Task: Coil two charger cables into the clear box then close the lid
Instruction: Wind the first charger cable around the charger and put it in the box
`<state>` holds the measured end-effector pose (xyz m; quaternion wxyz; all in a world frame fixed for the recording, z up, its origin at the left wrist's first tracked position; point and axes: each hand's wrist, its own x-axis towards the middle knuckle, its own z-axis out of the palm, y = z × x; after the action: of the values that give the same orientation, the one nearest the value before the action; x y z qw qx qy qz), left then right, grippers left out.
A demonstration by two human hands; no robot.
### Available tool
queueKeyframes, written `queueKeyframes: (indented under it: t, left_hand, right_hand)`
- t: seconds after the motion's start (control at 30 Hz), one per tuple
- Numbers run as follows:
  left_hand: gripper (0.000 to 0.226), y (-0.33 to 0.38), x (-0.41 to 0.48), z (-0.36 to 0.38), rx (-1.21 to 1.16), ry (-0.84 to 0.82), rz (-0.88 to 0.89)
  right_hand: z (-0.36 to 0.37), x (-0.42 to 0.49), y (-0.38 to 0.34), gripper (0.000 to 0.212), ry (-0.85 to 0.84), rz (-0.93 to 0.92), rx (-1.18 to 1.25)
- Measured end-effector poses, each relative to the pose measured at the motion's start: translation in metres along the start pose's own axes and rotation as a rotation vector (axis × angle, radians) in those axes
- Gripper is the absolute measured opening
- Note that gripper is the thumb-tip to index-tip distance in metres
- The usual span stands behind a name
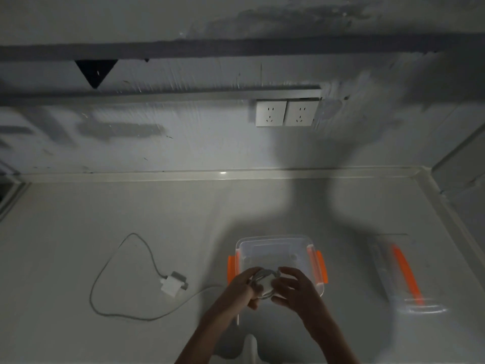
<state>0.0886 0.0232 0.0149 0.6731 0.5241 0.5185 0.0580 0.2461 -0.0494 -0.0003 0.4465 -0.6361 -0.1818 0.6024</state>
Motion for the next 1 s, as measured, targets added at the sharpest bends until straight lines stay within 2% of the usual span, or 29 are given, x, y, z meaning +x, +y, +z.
queueKeyframes:
  t: [0.1, 0.27, 0.37, 0.5, 0.67, 0.7, 0.8, 0.83, 1.0]
  left_hand:
    - [0.046, 0.003, 0.007, -0.006, -0.003, 0.047, -0.067]
    - [0.047, 0.006, 0.009, -0.012, -0.094, 0.048, 0.022]
    - [0.049, 0.013, 0.023, -0.017, -0.075, 0.054, -0.007]
    - [0.054, 0.019, 0.037, -0.021, -0.007, 0.016, -0.039]
    - [0.063, 0.025, 0.041, -0.024, 0.042, -0.027, -0.035]
    - [0.058, 0.026, 0.041, -0.024, 0.095, 0.042, -0.002]
    - [0.042, 0.021, 0.041, -0.027, 0.261, 0.426, 0.082]
    - [0.041, 0.017, 0.040, -0.029, 0.305, 0.473, 0.079]
    - [0.048, -0.003, 0.044, -0.027, 0.393, 0.375, -0.053]
  right_hand:
    - [0.004, -0.001, -0.001, 0.039, -0.046, -0.009, -0.011]
    - [0.009, 0.015, -0.007, 0.032, 0.004, -0.011, 0.028]
    - [0.008, 0.024, -0.014, 0.033, -0.060, 0.060, 0.104]
    - [0.011, 0.031, -0.014, 0.034, -0.068, 0.045, 0.125]
    - [0.011, 0.043, -0.003, 0.025, -0.042, 0.052, 0.349]
    - [0.007, 0.048, 0.000, 0.025, -0.012, 0.049, 0.382]
    - [-0.008, 0.072, 0.009, 0.026, 0.143, 0.086, 0.375]
    - [-0.010, 0.081, 0.013, 0.027, 0.167, 0.124, 0.350]
    - [0.008, 0.120, 0.030, 0.021, 0.200, 0.259, 0.205]
